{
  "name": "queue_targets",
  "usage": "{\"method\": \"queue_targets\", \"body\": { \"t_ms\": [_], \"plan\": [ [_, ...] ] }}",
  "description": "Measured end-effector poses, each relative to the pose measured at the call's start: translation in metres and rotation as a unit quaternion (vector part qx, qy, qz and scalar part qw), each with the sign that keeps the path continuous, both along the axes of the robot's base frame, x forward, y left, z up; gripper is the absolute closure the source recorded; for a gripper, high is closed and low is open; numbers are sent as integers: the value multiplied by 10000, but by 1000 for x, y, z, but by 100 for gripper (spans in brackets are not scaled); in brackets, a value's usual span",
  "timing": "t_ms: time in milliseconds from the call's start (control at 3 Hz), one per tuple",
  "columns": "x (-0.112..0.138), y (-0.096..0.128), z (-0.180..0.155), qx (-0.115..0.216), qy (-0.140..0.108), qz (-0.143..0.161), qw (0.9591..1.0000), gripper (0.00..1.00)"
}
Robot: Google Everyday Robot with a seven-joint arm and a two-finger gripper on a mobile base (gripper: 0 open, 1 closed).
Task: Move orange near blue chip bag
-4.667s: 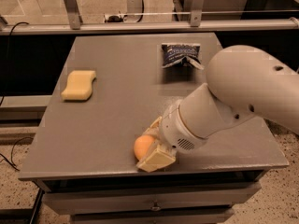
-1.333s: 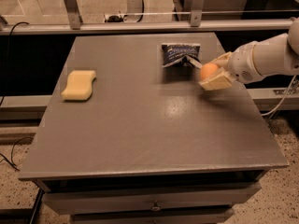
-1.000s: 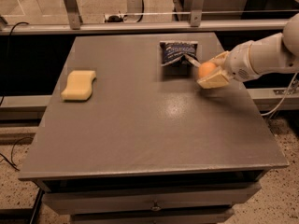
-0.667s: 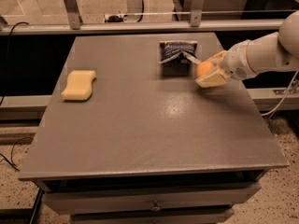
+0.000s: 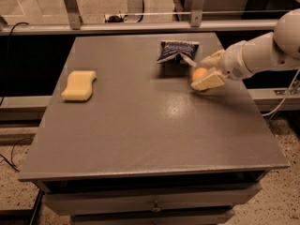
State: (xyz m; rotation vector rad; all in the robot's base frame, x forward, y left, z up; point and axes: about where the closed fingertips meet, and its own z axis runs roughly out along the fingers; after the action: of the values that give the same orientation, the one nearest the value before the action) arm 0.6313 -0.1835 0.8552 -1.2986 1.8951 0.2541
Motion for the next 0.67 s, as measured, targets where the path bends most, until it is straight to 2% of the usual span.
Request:
{"method": "queue_targets", "body": {
  "t_ms": [333, 667],
  "plan": [
    [0, 3, -3, 12, 51, 40, 10000, 0],
    [1, 5, -5, 18, 83, 65, 9999, 0]
  ]
}}
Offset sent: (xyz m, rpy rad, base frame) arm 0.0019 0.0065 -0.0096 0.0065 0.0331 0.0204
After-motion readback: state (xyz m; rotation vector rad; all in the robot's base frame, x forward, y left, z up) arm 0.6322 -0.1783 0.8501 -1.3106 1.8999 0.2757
